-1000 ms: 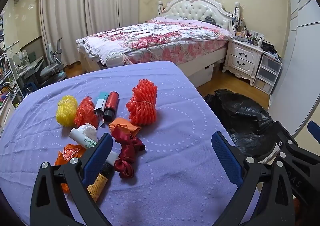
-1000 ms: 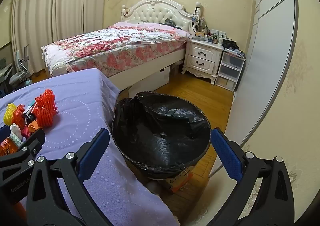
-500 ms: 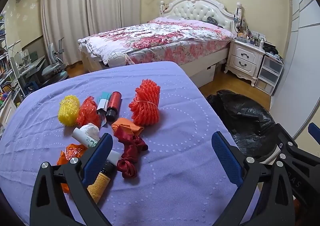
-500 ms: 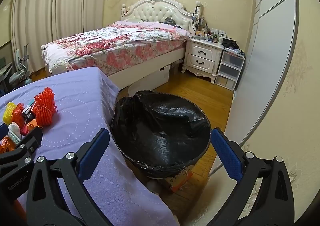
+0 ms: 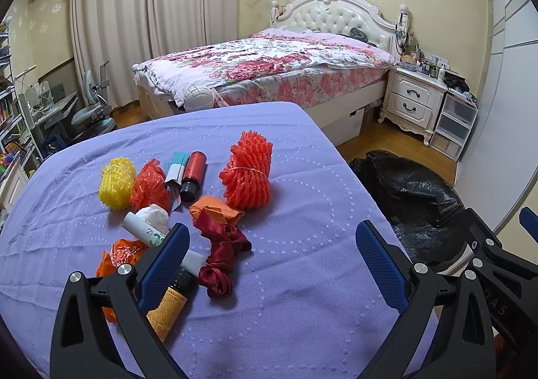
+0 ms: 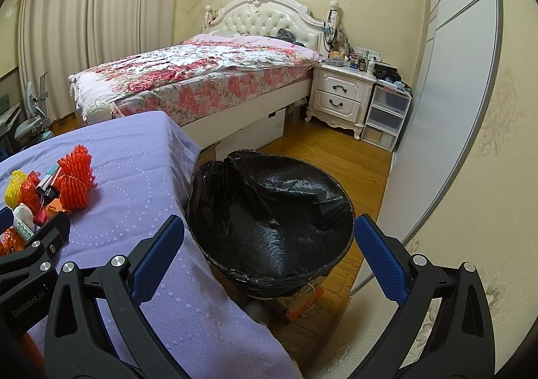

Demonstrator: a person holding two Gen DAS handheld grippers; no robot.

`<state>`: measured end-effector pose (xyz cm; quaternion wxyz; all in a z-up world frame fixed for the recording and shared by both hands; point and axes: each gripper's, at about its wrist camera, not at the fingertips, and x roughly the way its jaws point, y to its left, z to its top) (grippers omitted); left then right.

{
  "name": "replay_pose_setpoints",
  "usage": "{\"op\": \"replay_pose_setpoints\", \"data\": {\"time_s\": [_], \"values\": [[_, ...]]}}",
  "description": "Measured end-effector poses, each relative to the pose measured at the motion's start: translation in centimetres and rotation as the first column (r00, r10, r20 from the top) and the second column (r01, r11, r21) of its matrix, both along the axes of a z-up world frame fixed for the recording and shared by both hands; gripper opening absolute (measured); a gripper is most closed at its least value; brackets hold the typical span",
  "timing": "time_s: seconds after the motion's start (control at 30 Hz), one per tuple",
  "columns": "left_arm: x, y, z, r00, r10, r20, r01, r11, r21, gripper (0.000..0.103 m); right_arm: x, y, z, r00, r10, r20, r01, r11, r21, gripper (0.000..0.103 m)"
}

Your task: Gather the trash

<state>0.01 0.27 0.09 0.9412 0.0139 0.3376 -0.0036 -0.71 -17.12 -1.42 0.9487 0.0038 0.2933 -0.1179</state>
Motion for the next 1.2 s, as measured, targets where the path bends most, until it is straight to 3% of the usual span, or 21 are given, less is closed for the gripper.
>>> {"op": "replay_pose_setpoints", "data": {"time_s": [1.2], "values": [[-0.13,0.62,-0.36,1.0,0.004,-0.005,-0.004,1.0,0.0,0.097,-0.2,-0.17,-0.57,1.0,-0.001,-0.009,0.001,1.0,0.001,0.099]]}}
